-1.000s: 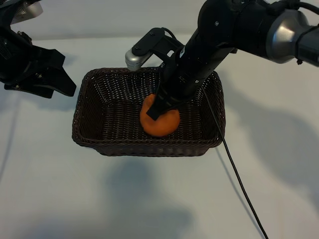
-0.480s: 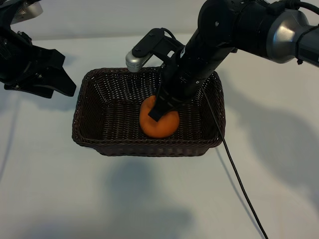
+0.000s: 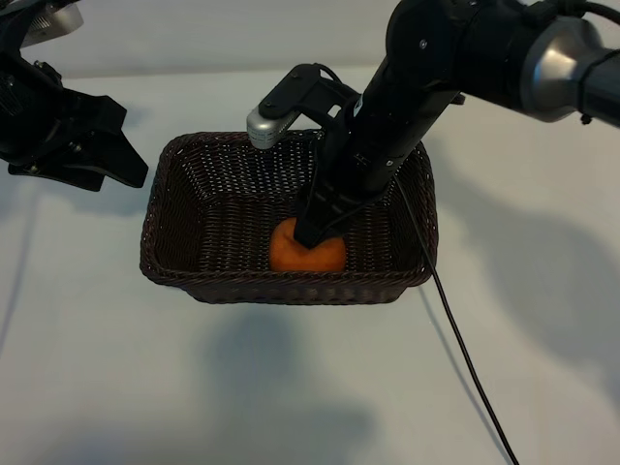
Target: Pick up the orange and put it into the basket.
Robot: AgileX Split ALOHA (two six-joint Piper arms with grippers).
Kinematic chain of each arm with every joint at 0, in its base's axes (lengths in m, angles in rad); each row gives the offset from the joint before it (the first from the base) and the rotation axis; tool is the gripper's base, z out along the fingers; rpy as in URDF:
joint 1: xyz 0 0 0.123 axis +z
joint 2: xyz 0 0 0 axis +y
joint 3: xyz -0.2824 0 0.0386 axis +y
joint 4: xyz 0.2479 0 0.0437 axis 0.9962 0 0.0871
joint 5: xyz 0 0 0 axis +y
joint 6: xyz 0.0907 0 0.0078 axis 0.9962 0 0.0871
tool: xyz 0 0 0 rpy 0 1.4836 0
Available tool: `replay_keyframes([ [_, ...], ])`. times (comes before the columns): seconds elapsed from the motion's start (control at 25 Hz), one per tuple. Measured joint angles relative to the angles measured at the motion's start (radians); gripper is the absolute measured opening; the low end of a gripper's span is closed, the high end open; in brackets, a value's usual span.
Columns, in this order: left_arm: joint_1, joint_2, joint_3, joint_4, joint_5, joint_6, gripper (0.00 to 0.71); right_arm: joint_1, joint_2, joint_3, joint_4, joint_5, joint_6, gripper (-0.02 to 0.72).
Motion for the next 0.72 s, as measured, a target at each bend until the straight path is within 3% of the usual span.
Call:
replay_keyframes([
  [0.36,0.0,0.0,0.0,0.0,0.0,0.0,0.544,0.0,-0.164,0.0,-0.088,0.05,0.005,0.533],
  [0.72,0.0,0.0,0.0,0.0,0.0,0.0,0.544,-0.012,-0.246,-0.001,-0.126,0.105,0.053,0.527],
])
